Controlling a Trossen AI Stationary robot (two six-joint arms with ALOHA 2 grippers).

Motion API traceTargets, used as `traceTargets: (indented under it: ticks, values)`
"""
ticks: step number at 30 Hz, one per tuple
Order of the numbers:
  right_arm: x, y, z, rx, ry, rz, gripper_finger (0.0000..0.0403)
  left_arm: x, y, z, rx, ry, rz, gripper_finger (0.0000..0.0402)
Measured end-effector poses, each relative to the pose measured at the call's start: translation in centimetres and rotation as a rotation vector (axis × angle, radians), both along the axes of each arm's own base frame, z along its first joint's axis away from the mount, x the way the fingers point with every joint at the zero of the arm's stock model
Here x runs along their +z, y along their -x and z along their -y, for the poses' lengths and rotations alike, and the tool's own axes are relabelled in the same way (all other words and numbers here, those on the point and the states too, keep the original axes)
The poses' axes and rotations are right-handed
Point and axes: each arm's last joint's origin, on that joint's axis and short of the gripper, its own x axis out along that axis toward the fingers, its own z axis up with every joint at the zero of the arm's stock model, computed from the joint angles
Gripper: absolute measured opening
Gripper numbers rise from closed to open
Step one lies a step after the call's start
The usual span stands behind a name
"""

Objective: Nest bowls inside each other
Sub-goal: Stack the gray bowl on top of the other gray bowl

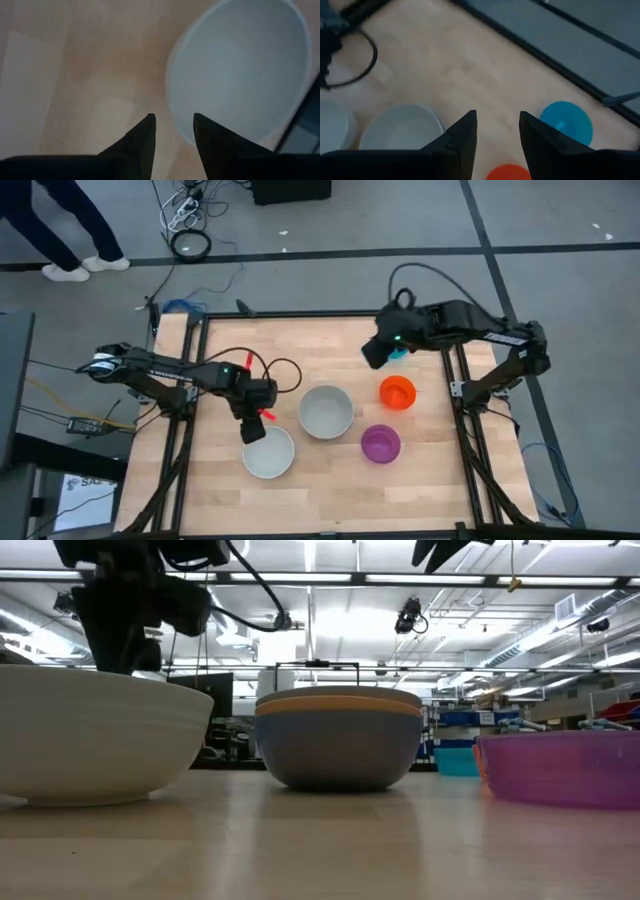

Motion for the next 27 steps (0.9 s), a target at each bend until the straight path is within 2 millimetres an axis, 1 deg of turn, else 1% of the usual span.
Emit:
traceTargets:
  ticks: [2, 6, 8, 12, 16, 24, 26, 27]
  values:
    - [-0.7, -0.9, 0.0, 0.025, -0.019, -0.027, 0.0135, -0.3, 0.1, 0.1, 0.021, -0.012, -0.007, 0.0141]
    - [-2.0, -2.6, -0.1, 0.064, -0.052, -0.076, 0.0135, -0.6, -0.5, 0.4, 0.029, -0.012, 0.018, 0.0141]
    - [-2.6, -3.2, -0.1, 0.074, -0.07, -0.101, 0.0135, -0.6, -0.8, 0.5, 0.026, -0.004, 0.039, 0.0141]
    - [-3.4, -4.0, -0.2, 0.09, -0.101, -0.127, 0.0135, -1.2, -1.0, 0.6, 0.023, -0.002, 0.007, 0.0141]
    - [-3.5, -4.2, -0.3, 0.093, -0.106, -0.125, 0.0135, -1.9, -1.4, 0.7, -0.003, 0.005, -0.009, 0.0141]
    - [-3.0, -3.7, -0.2, 0.09, -0.102, -0.106, 0.0135, -4.5, -2.9, 0.9, -0.042, 0.024, -0.079, 0.0141]
    - [-2.9, -3.6, -0.2, 0.085, -0.104, -0.102, 0.0135, -4.8, -3.2, 1.0, -0.062, 0.03, -0.066, 0.0135]
    - [-2.9, -3.6, -0.2, 0.084, -0.104, -0.103, 0.0135, -4.9, -3.2, 1.0, -0.07, 0.034, -0.064, 0.0124]
